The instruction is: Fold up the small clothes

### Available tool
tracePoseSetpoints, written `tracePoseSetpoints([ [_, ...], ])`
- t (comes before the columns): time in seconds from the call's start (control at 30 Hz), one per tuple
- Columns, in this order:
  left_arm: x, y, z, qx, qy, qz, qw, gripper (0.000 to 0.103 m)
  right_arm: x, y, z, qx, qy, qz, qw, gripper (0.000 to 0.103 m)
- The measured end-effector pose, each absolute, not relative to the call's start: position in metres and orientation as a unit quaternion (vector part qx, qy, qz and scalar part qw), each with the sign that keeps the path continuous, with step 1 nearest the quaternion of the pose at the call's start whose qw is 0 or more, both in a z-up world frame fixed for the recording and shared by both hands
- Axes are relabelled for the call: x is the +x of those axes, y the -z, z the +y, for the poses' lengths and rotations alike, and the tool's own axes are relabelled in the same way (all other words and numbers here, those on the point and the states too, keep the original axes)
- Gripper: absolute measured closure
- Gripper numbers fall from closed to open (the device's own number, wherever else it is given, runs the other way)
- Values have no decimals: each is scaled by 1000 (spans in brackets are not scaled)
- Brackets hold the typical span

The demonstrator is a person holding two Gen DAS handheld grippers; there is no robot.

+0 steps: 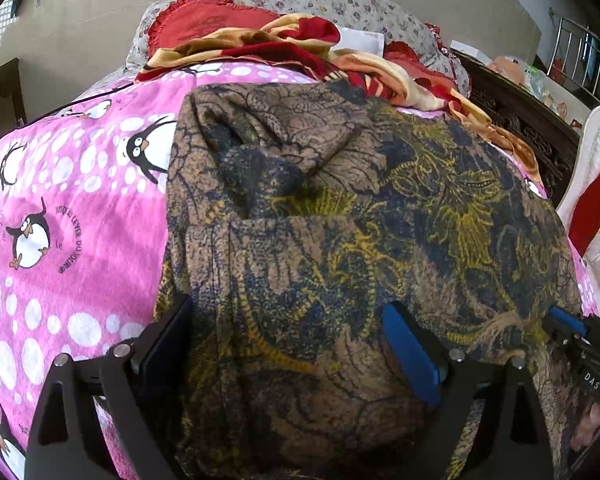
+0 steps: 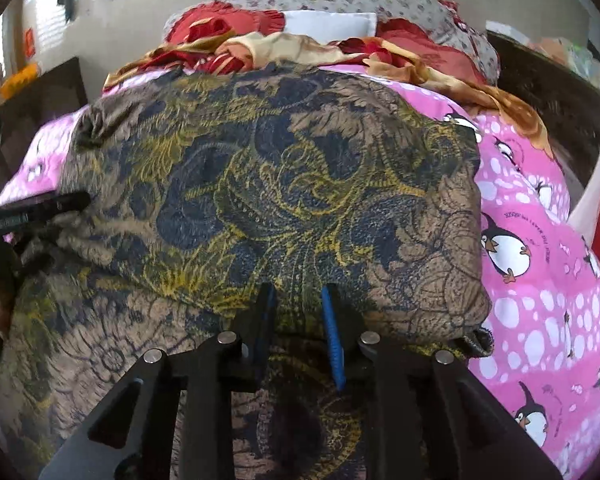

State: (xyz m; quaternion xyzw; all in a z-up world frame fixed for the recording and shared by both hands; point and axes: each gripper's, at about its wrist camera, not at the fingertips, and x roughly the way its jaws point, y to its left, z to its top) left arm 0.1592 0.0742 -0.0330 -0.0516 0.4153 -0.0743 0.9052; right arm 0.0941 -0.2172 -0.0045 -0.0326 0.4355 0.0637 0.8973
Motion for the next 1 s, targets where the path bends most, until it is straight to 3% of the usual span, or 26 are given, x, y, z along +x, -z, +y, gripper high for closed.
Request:
tracePoseSetpoints([
  [0.7, 159, 33, 72, -42, 70, 416, 905, 6, 93, 5, -225, 5, -71, 428, 901, 92],
  [1.0, 163, 36, 56, 6, 57, 431, 900, 0, 92, 4, -225, -2, -65, 427, 902, 92],
])
